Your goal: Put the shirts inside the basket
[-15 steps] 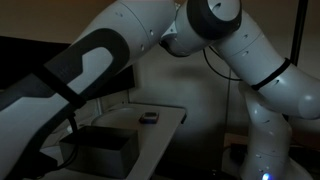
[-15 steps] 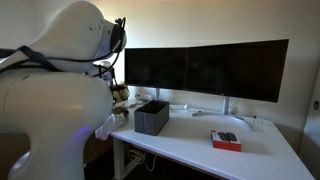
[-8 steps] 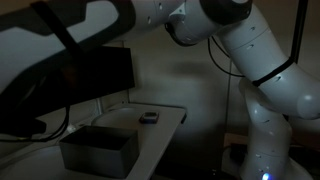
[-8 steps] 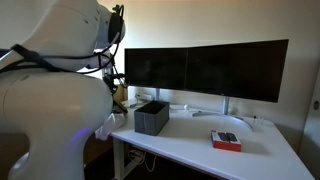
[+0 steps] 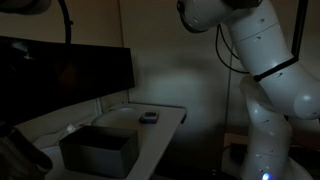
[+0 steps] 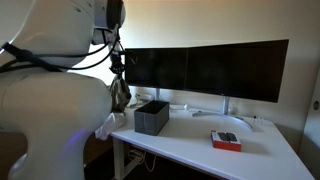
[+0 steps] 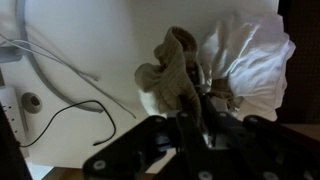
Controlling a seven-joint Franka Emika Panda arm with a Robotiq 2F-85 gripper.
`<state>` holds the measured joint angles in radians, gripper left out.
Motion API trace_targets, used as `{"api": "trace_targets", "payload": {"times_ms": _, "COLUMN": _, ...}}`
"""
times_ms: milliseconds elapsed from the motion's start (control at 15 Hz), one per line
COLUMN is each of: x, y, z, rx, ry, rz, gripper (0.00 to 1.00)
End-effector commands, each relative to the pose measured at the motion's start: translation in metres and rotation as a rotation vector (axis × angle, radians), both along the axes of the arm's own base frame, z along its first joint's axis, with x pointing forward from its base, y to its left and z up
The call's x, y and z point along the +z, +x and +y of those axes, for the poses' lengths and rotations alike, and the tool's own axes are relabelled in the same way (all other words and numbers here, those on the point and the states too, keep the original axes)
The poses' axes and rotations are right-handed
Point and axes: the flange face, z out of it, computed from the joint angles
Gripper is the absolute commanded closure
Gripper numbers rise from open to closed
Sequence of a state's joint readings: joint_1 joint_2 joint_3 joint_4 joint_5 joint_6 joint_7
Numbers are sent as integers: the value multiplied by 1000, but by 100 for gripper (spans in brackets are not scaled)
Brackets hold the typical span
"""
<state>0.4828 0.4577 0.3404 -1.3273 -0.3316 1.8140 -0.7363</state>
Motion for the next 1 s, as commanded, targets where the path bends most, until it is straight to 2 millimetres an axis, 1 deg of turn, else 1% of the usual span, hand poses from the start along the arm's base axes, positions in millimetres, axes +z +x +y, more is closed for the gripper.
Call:
{"api": "trace_targets", "payload": {"times_ms": 0, "x": 66, "y": 7, "z": -20, "rx": 22, "ry": -42, "rz": -56, "gripper": 89}}
{"api": "trace_targets", "payload": {"times_ms": 200, "x": 120, "y": 15, "z": -40, "rx": -7, "ry": -96, "rz": -149, "gripper": 89}}
{"api": "trace_targets", "payload": {"times_ms": 267, "x": 139, "y": 18, "z": -50, "rx": -28, "ry": -108, "rz": -183, "gripper": 89}}
{"api": "trace_targets", "payload": {"times_ms": 400, "x": 170, "y": 26, "z": -70, "rx": -75, "ry": -119, "rz": -242, "gripper": 89}}
{"api": "trace_targets", "payload": {"times_ms": 467, "x": 183, "y": 27, "z": -76, "rx": -96, "ry": -125, "rz": -270, "gripper": 89}}
{"api": "trace_targets", "payload": {"times_ms": 533, "x": 201, "y": 29, "z": -86, "rx": -124, "ry": -134, "rz": -302, "gripper": 89}}
{"api": "trace_targets", "payload": {"times_ms": 800, "x": 253, "y": 29, "z": -125, "rx": -240, "ry": -171, "rz": -406, "gripper": 89}}
{"api": "trace_targets", "payload": {"times_ms": 933, "x": 272, "y": 25, "z": -141, "rx": -295, "ry": -189, "rz": -439, "gripper": 89}}
